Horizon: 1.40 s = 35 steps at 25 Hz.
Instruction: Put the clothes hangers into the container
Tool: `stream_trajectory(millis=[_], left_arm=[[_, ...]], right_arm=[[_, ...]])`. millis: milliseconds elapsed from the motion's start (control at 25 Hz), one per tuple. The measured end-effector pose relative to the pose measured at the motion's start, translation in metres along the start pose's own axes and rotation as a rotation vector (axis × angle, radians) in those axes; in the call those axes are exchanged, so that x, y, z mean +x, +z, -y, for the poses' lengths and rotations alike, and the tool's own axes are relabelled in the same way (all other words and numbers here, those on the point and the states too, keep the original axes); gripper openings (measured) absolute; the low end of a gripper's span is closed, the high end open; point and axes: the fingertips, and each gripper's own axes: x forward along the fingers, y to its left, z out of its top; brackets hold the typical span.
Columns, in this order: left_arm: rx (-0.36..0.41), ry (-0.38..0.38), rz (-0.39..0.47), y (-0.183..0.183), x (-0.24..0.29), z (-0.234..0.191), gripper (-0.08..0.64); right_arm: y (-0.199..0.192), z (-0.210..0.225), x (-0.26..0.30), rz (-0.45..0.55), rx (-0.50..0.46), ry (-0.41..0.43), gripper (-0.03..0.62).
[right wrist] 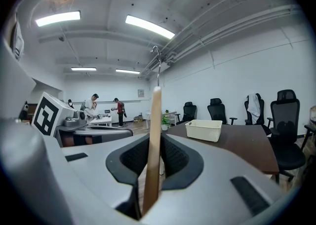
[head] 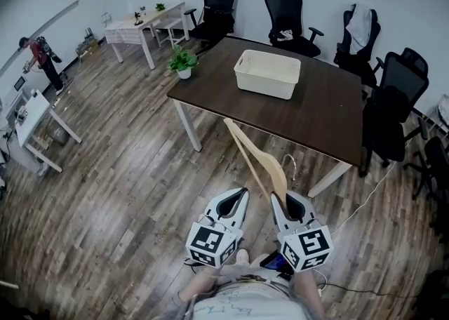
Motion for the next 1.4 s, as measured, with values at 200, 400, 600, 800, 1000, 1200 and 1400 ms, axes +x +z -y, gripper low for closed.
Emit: stream_trajectory(millis=[200, 400, 600, 800, 1000, 1200, 1400], left_arm=[[-0.023, 0.008, 0.017, 0.002, 0.000, -0.015, 0.011], [-0.042, 0.035, 0.018, 0.000, 0.006, -0.032, 0.011], [-0.053, 0.063, 0.013, 0.001, 0.015, -0.052, 0.011], [-0.038, 0.084, 0.034, 0.014, 0.037, -0.068, 0.011], [-0.030, 0.082, 0.032, 0.027, 0.067, -0.076, 0.011], [-0.037, 0.087, 0.037, 0.032, 0.094, -0.081, 0.011], [-0.044, 0.097, 0.038, 0.037, 0.121, -0.088, 0.011]], right_arm=[[0.000, 0.000, 0.012, -0.024, 0.000, 0.001, 0.060], [-0.001, 0.003, 0.031, -0.050, -0.009, 0.029, 0.060], [0.002, 0.002, 0.057, -0.057, -0.016, 0.068, 0.060], [0.010, 0.013, 0.084, -0.058, -0.017, 0.096, 0.060], [0.026, 0.030, 0.107, -0.045, -0.028, 0.120, 0.060], [0.035, 0.051, 0.126, -0.042, -0.038, 0.137, 0.060], [0.040, 0.073, 0.139, -0.046, -0.028, 0.143, 0.060]])
